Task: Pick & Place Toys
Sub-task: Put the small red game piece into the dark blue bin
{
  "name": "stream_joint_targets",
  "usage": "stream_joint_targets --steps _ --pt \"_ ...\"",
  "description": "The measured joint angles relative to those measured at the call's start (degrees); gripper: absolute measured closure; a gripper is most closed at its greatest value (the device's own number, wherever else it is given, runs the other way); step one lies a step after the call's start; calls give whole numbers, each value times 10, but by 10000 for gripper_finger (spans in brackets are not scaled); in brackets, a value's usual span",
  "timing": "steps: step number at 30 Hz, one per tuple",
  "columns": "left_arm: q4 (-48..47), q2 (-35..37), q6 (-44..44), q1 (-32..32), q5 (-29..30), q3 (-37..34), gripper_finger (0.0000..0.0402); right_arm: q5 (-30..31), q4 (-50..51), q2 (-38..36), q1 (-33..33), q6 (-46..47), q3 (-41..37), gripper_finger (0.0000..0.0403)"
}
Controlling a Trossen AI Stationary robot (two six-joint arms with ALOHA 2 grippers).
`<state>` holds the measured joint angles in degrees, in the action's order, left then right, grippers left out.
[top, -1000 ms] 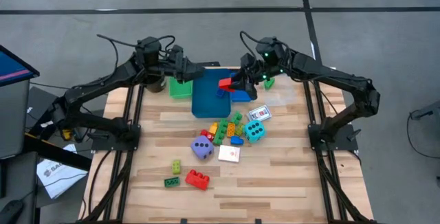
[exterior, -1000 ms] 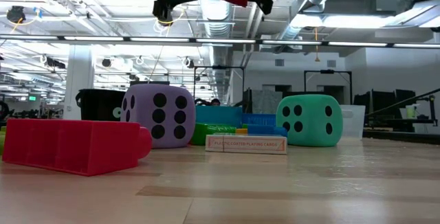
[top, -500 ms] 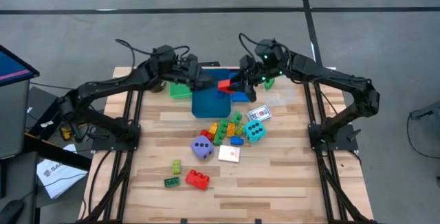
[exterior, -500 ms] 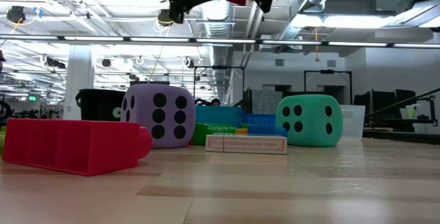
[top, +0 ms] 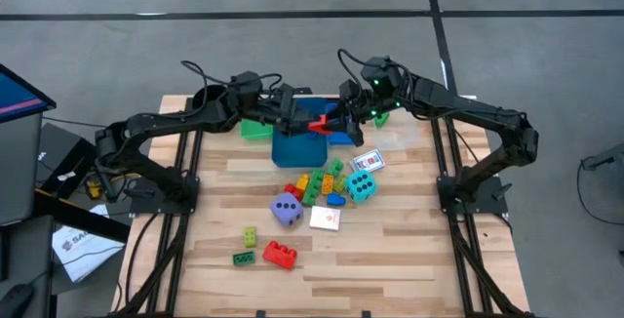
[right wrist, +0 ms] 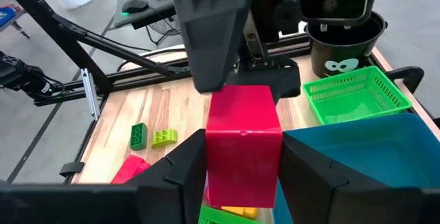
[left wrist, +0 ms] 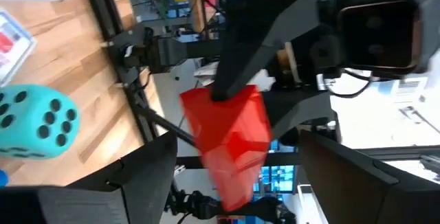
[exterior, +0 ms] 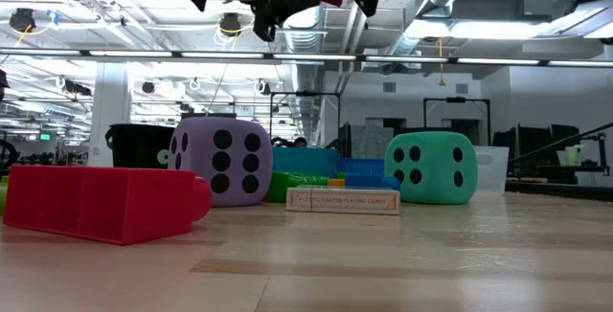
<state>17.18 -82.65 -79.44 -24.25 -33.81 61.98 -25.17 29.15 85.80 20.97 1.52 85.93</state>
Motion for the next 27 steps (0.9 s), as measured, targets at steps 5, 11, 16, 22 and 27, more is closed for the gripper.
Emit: stream_joint_targets --steps 5,11,16,22,27 --pt "27 0 -6 0 14 0 104 0 -1 0 0 0 0 254" --pt "31 0 -8 11 19 0 104 0 -12 0 -1 0 0 250" --pt "32 0 -8 19 38 0 104 0 -14 0 -8 0 0 253" --pt "36 -3 -7 30 41 0 104 0 -31 0 -17 6 0 252" --pt "36 -4 -6 38 51 0 105 -2 -43 1 -19 19 0 251"
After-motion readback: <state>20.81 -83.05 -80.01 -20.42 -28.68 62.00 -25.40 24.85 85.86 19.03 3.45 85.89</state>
